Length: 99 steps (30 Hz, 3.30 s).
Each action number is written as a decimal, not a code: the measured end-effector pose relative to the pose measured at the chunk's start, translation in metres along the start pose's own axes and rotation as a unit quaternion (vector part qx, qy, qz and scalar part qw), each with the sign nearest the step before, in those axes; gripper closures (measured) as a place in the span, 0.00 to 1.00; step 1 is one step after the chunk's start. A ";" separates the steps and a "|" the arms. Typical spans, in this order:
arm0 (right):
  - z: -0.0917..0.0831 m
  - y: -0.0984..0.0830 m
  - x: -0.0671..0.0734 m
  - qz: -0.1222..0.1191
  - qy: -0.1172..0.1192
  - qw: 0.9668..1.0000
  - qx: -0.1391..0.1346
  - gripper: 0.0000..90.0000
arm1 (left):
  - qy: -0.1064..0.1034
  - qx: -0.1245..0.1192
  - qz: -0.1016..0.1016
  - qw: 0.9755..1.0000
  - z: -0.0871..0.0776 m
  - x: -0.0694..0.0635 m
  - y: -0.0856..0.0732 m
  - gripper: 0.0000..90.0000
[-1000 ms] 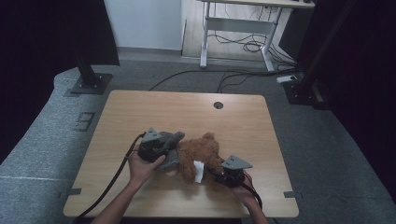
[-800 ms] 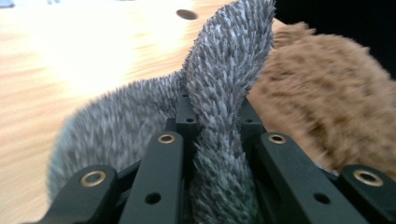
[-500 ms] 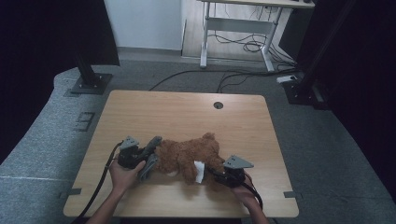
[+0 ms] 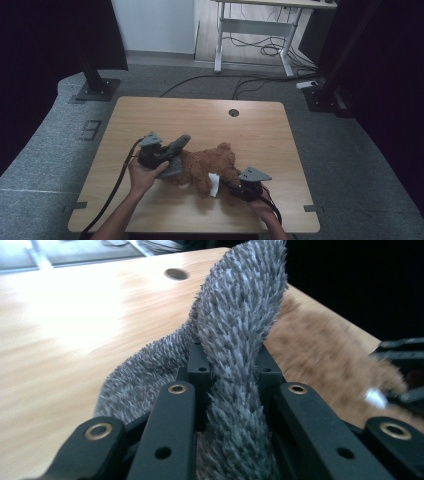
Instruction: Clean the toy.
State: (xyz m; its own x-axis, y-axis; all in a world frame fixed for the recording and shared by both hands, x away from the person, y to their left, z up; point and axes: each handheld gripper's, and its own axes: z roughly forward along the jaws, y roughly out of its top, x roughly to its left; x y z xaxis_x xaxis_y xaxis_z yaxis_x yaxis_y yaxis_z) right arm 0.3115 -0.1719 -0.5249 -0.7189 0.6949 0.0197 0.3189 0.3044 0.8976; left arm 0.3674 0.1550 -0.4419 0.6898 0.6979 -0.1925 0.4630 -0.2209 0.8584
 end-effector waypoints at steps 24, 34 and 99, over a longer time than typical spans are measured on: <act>-0.011 0.019 -0.005 0.048 0.047 0.998 -0.021 0.25 | -0.021 0.007 0.035 0.999 0.031 -0.038 -0.041 0.87; 0.004 0.007 0.008 0.050 0.072 0.996 0.036 0.35 | -0.029 -0.013 0.059 0.998 0.022 -0.048 -0.058 0.87; 0.029 -0.009 0.013 0.009 -0.013 0.999 0.029 0.60 | 0.039 -0.003 0.012 0.999 -0.017 0.007 -0.026 0.84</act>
State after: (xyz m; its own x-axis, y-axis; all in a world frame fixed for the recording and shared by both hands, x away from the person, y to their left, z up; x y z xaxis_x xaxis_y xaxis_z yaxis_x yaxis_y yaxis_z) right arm 0.3175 -0.1463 -0.5453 -0.6967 0.7170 0.0231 0.3670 0.3285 0.8703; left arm 0.3504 0.1774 -0.4571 0.6546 0.7440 -0.1337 0.4436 -0.2349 0.8649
